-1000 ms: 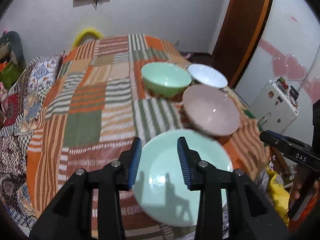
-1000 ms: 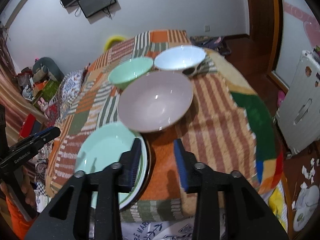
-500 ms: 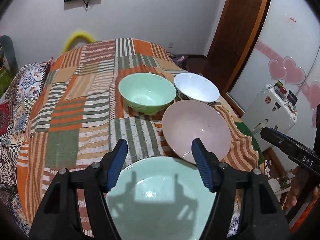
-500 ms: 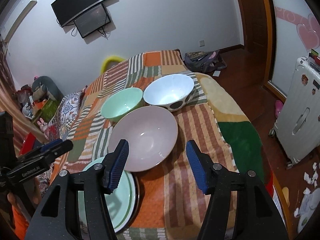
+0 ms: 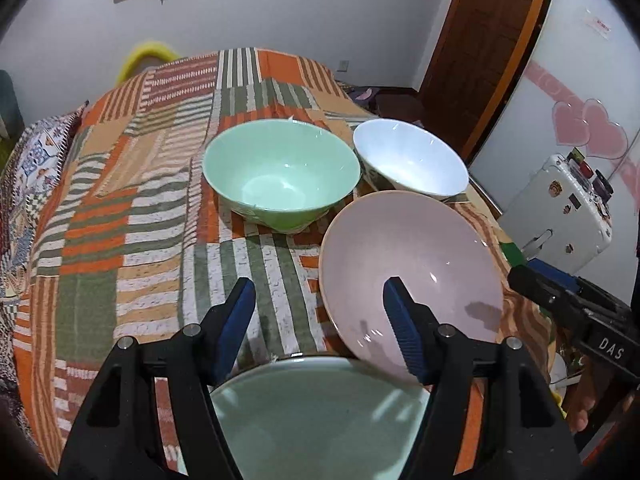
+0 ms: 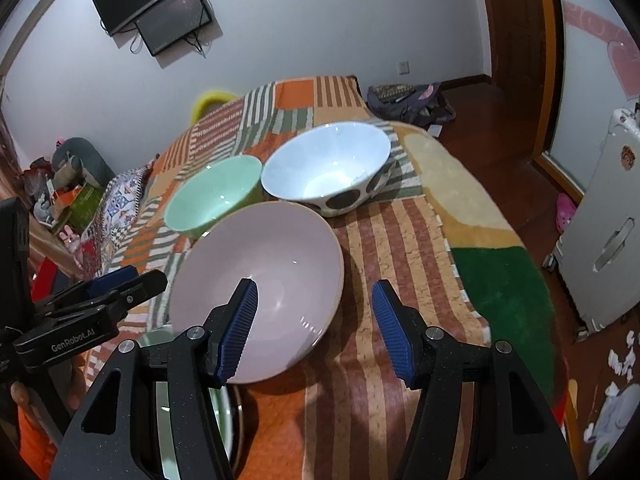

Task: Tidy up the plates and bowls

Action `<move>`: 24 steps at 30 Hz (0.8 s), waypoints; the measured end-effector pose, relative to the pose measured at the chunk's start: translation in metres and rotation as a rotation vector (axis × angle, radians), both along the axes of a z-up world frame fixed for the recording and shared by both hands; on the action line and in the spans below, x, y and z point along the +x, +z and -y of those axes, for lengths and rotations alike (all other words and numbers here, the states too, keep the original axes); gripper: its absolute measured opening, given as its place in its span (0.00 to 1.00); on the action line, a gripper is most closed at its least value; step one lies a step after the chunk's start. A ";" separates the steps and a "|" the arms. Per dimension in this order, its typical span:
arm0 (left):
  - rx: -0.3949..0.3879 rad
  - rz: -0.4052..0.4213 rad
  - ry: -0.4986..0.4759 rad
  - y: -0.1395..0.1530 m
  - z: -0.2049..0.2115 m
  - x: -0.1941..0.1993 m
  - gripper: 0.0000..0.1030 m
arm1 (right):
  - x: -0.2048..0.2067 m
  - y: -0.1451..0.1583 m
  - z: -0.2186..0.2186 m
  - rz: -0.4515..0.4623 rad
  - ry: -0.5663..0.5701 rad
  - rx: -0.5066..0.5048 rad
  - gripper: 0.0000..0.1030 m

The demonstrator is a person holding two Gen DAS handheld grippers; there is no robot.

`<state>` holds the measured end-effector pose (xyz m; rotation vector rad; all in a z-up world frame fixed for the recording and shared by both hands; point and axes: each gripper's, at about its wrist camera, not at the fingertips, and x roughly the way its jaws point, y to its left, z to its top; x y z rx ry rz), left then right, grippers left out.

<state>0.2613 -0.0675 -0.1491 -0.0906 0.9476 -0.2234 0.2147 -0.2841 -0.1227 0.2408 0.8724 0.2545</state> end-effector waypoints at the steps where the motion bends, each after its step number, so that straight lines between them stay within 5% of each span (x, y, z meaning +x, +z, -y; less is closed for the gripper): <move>1: -0.005 -0.006 0.001 -0.004 0.000 0.003 0.64 | 0.002 -0.003 0.000 -0.006 0.001 0.002 0.54; 7: -0.009 -0.039 -0.031 -0.020 0.005 0.015 0.47 | 0.012 -0.017 0.003 -0.045 0.002 0.010 0.37; 13: -0.034 -0.104 -0.083 -0.040 0.013 0.022 0.17 | 0.018 -0.031 0.000 -0.090 0.026 0.022 0.23; 24: -0.043 -0.115 -0.078 -0.039 0.015 0.017 0.13 | 0.016 -0.029 -0.005 -0.120 0.032 0.017 0.15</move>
